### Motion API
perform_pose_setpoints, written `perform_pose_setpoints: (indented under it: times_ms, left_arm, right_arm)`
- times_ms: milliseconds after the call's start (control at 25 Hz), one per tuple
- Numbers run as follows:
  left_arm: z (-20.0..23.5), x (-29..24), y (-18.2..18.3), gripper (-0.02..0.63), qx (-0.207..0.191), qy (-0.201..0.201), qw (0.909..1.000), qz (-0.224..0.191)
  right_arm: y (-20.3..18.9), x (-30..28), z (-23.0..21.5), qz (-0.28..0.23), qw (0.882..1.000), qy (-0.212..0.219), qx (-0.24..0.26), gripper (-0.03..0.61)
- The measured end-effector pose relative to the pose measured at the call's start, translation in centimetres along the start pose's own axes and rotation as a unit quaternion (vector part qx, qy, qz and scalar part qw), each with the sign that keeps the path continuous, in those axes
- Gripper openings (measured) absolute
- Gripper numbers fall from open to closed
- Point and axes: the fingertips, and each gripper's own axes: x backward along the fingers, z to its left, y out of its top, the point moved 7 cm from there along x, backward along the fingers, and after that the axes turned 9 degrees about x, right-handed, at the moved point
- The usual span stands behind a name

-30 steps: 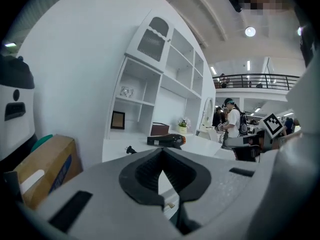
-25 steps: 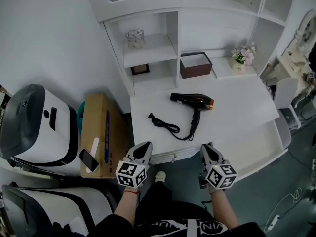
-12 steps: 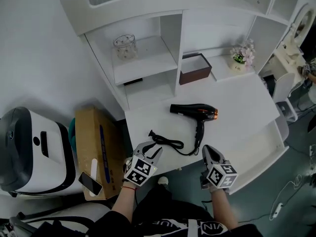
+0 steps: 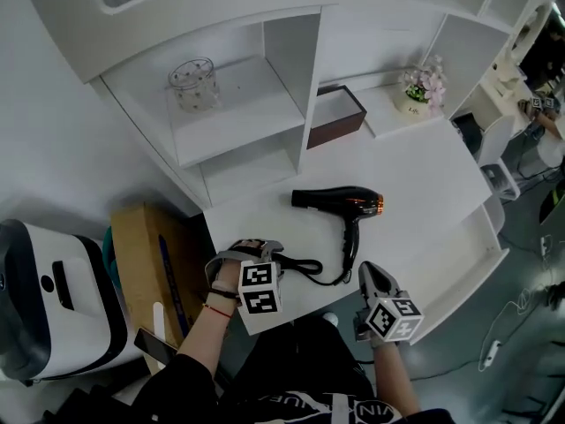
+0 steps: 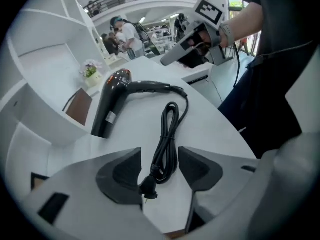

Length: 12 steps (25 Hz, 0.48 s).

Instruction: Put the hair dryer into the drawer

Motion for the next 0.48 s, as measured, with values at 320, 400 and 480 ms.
perform_pose_setpoints:
  times_ms: [320,400,480]
  left_arm:
    - [-0.1,-3.0,-0.5,0.215,-0.007,-0.083,0.9934,0.078]
    - [-0.1,-3.0,-0.4,0.215,0.001,-0.091,0.9924,0.082]
    - [-0.2,-3.1,-0.2,0.215,0.0,-0.098,0.9912,0.089]
  right_arm:
    - [0.6,-2.6,-1.6,0.015,1.0,-0.006,0.001,0.005]
    - [1.2,-3.6,-1.9,0.022,1.0,-0.001,0.006,0.005]
    - [1.9,-4.8,-2.3,0.032,0.999,0.0,0.012,0.006]
